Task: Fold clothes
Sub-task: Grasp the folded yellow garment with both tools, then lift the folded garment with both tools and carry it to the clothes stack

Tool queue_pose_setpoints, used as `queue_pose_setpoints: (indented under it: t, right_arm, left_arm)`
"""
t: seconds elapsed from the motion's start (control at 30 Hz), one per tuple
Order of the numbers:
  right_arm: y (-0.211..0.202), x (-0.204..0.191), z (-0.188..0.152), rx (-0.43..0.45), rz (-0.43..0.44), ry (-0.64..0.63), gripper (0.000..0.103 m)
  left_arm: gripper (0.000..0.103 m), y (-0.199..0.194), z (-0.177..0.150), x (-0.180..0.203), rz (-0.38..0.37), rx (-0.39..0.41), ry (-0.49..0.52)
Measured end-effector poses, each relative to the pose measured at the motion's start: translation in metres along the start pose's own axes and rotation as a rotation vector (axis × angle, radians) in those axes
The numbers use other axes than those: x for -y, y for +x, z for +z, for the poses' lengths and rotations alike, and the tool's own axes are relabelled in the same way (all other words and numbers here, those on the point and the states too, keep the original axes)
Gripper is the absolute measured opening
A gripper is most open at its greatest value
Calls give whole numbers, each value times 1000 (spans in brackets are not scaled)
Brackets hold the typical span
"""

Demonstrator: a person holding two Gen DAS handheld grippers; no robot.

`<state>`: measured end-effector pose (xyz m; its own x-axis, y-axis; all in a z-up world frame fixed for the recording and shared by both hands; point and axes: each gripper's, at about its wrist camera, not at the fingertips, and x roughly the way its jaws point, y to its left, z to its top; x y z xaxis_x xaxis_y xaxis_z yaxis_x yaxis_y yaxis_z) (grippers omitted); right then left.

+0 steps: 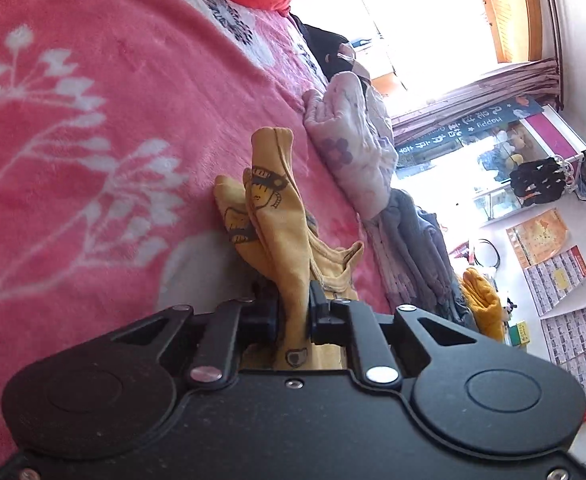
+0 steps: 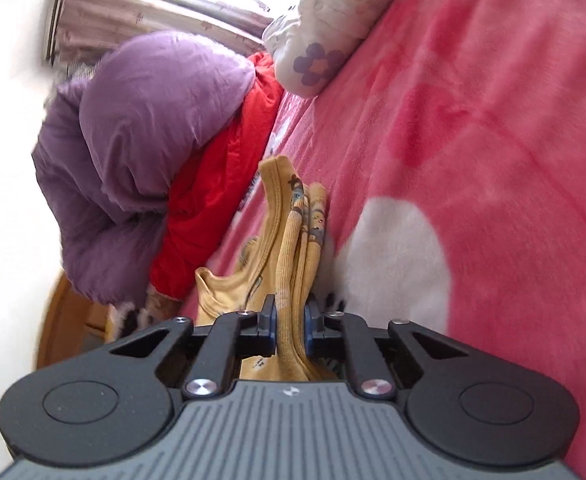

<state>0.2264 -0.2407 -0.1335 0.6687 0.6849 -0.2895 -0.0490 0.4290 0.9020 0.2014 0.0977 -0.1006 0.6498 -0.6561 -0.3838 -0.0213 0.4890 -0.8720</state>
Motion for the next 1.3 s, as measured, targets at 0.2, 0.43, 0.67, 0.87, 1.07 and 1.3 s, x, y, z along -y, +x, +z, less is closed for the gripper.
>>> queue_pose_setpoints:
  t: [0.2, 0.43, 0.67, 0.87, 1.07, 1.3]
  right_arm:
    - [-78, -7, -39, -7, 17, 86, 14]
    - [-131, -4, -73, 7, -166, 45, 49]
    - [-126, 0, -77, 18, -169, -78, 61]
    - [-104, -4, -84, -12, -163, -175, 24]
    - [-120, -1, -85, -7, -70, -76, 15]
    - [-170, -8, -80, 63, 66, 13, 15]
  left_arm:
    - [16, -20, -58, 5, 78, -135, 30]
    - [56, -47, -82, 7, 155, -88, 95]
    - [53, -31, -95, 0, 140, -73, 187]
    - [16, -18, -101, -4, 110, -99, 211]
    - [12, -37, -107, 14, 29, -115, 134]
    - [12, -31, -120, 52, -69, -136, 94]
